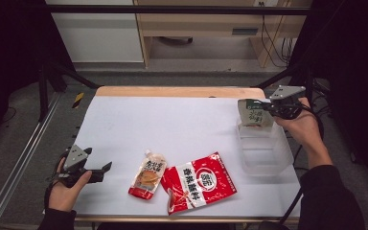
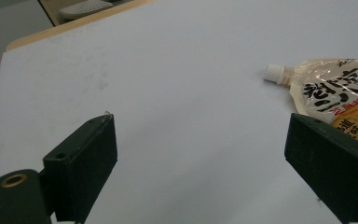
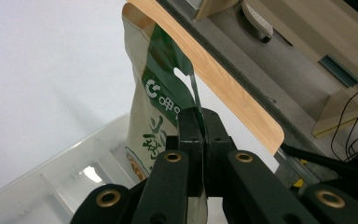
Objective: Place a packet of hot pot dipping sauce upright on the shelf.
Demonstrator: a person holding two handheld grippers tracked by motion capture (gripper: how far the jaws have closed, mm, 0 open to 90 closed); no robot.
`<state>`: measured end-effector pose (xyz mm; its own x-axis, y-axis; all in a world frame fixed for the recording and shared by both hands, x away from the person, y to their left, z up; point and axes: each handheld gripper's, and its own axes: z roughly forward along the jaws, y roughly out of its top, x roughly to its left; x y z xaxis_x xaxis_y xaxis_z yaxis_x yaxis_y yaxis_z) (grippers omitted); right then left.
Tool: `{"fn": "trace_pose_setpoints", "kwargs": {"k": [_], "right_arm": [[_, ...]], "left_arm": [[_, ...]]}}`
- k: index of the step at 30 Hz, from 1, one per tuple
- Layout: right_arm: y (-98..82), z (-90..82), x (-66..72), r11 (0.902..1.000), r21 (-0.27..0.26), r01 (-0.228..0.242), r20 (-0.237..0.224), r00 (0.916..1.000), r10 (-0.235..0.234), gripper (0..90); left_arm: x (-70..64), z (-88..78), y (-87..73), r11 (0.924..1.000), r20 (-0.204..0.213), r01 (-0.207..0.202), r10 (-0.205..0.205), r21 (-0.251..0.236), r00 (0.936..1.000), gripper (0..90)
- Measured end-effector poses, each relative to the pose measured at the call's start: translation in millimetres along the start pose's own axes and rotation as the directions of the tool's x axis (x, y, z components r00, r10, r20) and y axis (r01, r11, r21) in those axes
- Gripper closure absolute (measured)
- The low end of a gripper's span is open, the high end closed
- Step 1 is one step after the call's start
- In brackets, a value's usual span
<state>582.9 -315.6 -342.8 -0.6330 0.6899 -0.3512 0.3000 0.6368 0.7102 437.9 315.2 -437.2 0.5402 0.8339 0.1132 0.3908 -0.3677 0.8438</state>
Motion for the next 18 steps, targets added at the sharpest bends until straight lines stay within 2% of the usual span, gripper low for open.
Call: {"fn": "trace_pose_setpoints", "kwargs": {"k": [5,15,18], "right_arm": [[-7.8,0.5,-3.1,0.9991,0.038,-0.021,0.009,0.9997,0.021,89.0],[-12.3,-1.1,-5.0,0.9984,0.046,-0.034,0.011,0.9994,0.033,88.5],[-13.4,-0.4,-6.4,0.9969,0.058,-0.053,0.015,0.9985,0.052,87.5]], "left_arm": [[0.1,0.1,-0.1,1.0,0.0,0.0,0.0,0.001,1.0,9.4],[0.1,0.4,-0.2,1.0,0.002,0.0,0.0,0.004,1.0,9.4],[0.1,0.6,-0.4,1.0,0.002,0.0,0.0,0.006,1.0,9.4]]}}
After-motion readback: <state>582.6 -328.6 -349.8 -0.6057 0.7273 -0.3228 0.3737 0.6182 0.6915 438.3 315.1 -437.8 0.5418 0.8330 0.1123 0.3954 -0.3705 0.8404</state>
